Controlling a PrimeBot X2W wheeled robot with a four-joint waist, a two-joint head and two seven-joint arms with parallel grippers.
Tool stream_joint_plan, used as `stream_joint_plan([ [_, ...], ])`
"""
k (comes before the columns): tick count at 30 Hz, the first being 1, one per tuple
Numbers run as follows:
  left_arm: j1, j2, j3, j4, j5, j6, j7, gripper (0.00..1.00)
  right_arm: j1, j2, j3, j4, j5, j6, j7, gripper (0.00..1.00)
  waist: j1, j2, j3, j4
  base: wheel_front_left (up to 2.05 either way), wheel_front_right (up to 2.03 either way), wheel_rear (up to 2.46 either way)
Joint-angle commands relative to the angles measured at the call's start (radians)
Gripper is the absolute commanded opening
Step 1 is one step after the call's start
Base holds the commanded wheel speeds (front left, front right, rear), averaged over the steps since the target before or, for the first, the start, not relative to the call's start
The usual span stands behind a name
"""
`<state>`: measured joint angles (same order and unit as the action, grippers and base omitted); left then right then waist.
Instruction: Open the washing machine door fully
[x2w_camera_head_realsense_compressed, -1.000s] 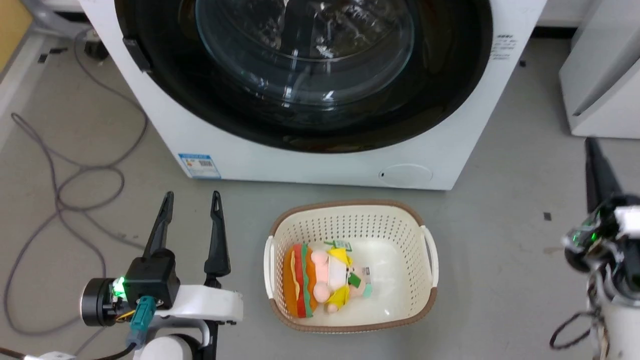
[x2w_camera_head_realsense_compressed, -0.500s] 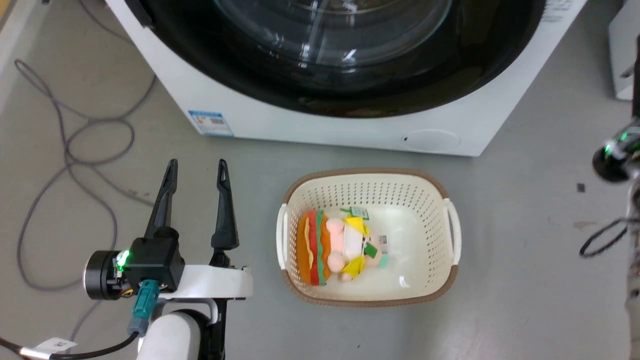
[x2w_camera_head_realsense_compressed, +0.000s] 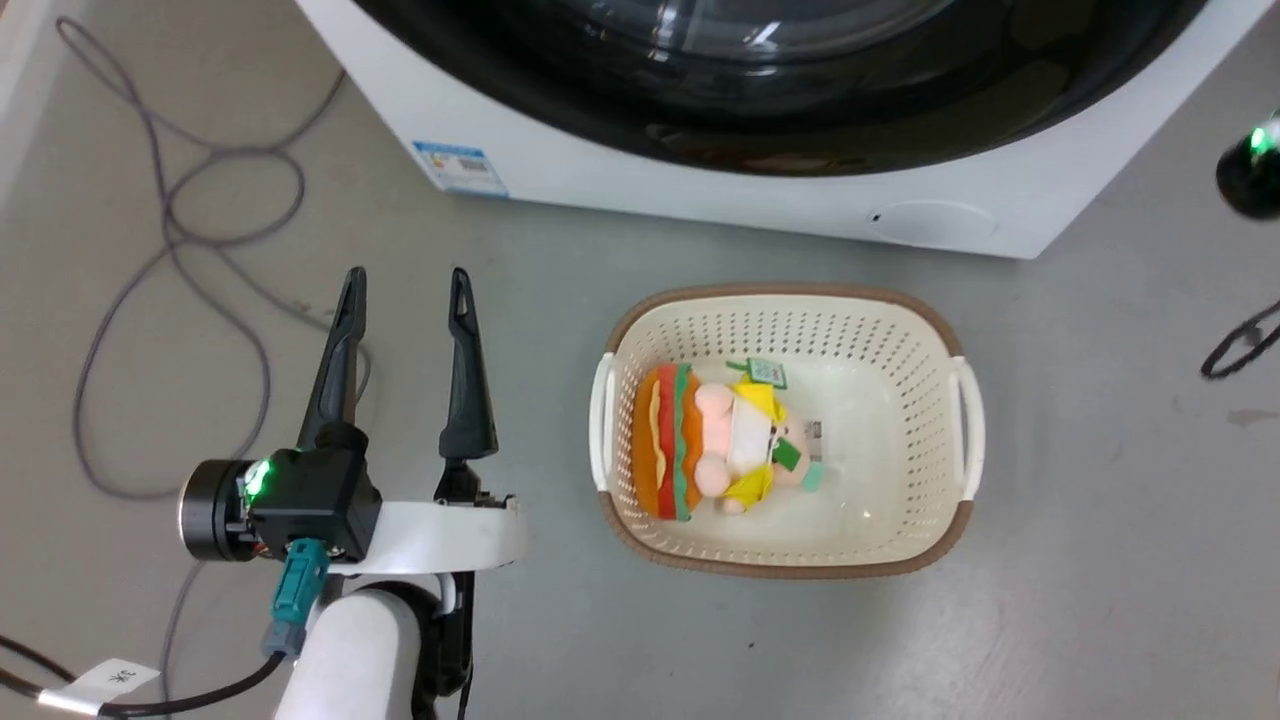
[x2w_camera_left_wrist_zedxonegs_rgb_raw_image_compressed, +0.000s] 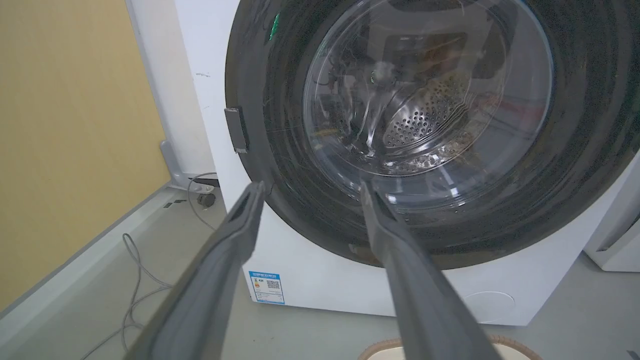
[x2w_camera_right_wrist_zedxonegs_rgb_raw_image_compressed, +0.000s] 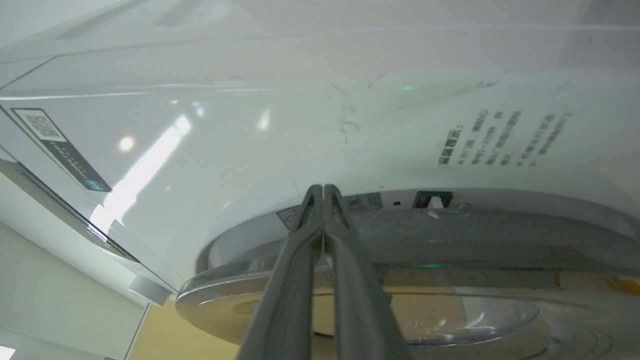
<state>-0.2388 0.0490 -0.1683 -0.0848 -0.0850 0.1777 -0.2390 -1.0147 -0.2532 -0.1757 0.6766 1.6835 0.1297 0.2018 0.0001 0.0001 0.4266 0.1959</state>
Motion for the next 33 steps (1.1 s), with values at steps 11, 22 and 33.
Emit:
stream_joint_plan([
  [11, -0.042, 0.001, -0.020, -0.014, -0.015, 0.028, -0.023, 1.00, -0.101, -0.028, 0.042, 0.066, 0.062, 0.001, 0.084, 0.00, -0.0001, -0.0001, 0.049, 0.038, 0.00, 0.00, 0.00],
  [22, -0.039, 0.001, -0.015, -0.002, -0.012, 0.022, -0.023, 1.00, -0.042, -0.021, 0.126, 0.060, -0.026, 0.001, 0.162, 0.00, -0.0001, -0.0001, 0.025, 0.026, 0.00, 0.00, 0.00],
  [33, -0.006, 0.001, -0.005, 0.017, -0.005, 0.012, -0.023, 1.00, 0.050, -0.008, 0.170, 0.044, -0.058, 0.001, 0.234, 0.00, -0.0001, -0.0001, -0.045, 0.003, 0.00, 0.00, 0.00],
])
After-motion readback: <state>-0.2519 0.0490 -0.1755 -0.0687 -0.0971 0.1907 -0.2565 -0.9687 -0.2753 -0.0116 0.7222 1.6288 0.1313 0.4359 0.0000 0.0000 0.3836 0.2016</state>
